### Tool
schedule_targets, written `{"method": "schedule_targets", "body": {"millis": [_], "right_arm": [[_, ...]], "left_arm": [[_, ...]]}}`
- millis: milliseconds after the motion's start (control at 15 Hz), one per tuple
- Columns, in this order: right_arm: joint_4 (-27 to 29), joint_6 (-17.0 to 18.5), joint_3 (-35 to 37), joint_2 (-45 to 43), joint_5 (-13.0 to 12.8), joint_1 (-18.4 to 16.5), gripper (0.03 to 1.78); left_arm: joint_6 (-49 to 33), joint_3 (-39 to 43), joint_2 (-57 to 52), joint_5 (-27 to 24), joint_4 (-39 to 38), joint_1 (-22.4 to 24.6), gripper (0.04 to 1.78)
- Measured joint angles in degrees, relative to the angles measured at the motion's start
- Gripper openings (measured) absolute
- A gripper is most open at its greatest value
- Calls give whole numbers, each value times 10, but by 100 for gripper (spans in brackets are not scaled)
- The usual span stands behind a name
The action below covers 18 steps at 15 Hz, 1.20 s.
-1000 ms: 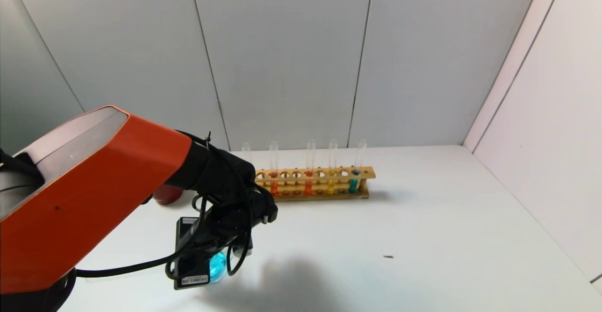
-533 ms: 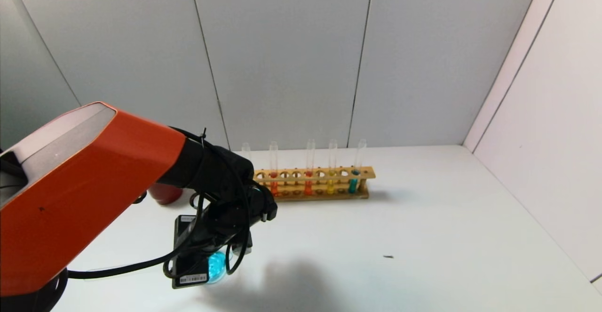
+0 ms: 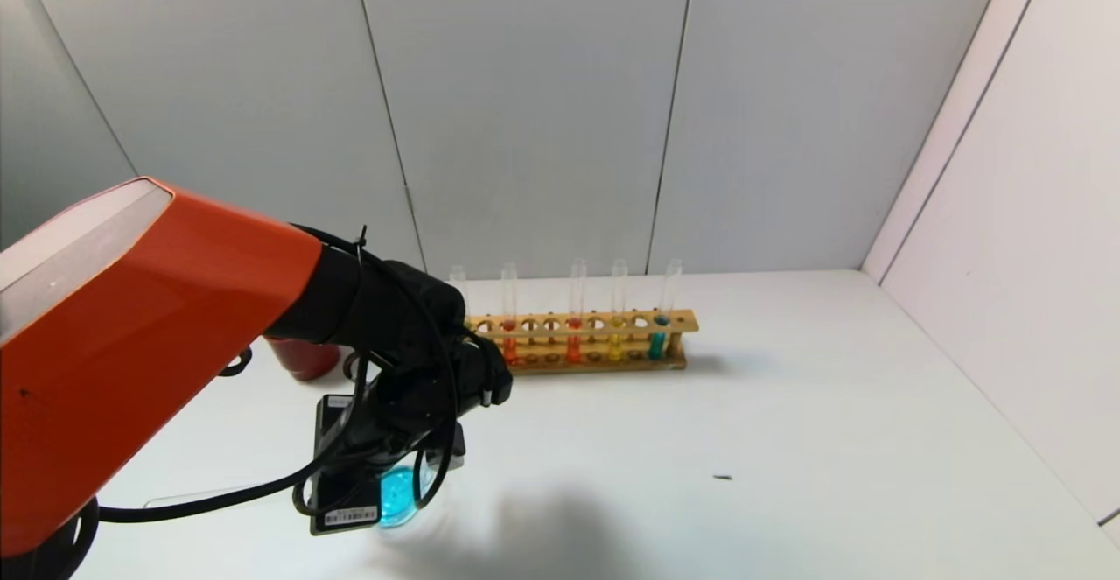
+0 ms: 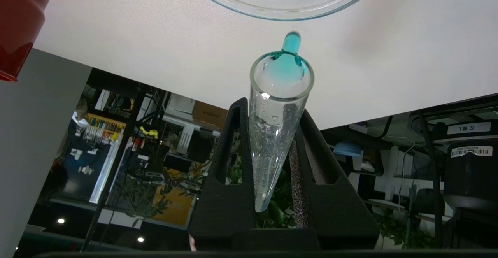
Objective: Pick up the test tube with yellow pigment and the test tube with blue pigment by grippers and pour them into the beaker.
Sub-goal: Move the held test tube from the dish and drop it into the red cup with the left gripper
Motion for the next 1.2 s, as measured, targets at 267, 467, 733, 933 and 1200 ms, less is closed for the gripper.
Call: {"method": "schedule_targets", "body": {"millis": [267, 467, 733, 933, 1200], "right_arm": [[0, 0, 0, 0, 0, 0, 174], [0, 0, 0, 0, 0, 0, 174], [0, 0, 0, 0, 0, 0, 174], [0, 0, 0, 0, 0, 0, 174], [0, 0, 0, 0, 0, 0, 174]], "left_arm": [[0, 0, 0, 0, 0, -1, 31], [-12, 0, -9, -5, -5, -1, 31], [-115, -16, -50, -14, -25, 3, 31], [-208, -61, -101, -17, -65, 10, 31], [-272, -131, -177, -15, -81, 57, 31]]}}
